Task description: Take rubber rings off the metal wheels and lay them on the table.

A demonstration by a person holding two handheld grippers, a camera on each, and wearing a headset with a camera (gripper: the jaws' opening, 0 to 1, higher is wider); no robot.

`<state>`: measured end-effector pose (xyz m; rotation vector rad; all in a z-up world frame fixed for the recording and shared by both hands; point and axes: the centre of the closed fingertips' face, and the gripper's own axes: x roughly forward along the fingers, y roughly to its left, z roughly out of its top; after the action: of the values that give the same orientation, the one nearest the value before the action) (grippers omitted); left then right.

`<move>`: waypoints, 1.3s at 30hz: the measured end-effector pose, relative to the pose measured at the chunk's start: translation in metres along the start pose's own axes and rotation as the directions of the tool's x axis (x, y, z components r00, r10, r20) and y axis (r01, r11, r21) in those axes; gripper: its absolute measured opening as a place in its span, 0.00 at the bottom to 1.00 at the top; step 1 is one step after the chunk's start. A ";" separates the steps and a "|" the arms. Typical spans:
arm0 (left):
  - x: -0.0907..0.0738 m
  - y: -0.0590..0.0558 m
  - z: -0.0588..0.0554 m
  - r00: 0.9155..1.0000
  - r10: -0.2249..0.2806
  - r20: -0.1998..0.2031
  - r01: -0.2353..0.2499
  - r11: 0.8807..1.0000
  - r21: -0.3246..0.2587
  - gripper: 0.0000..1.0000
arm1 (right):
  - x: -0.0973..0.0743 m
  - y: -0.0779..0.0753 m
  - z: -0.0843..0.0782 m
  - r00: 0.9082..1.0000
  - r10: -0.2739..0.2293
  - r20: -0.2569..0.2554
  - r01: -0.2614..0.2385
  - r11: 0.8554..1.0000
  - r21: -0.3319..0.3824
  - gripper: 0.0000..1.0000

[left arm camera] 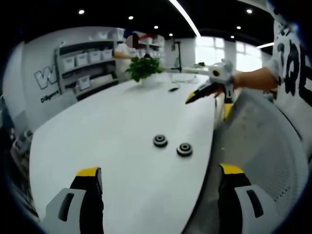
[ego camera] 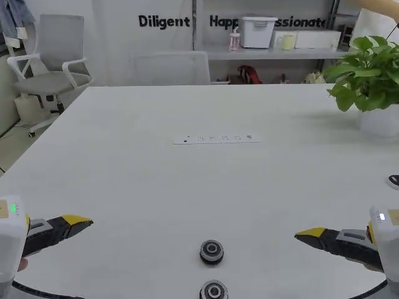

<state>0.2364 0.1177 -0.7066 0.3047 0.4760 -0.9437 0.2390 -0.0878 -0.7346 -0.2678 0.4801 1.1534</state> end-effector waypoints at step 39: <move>0.065 -0.016 0.002 0.979 -0.197 -0.053 0.201 0.976 0.086 0.81 | 0.059 0.007 -0.021 0.983 0.176 -0.061 -0.179 0.982 -0.054 0.64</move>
<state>0.2561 0.0625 -0.7394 0.3653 0.5113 -1.1582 0.2463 -0.0467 -0.7814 -0.3138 0.5276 1.3384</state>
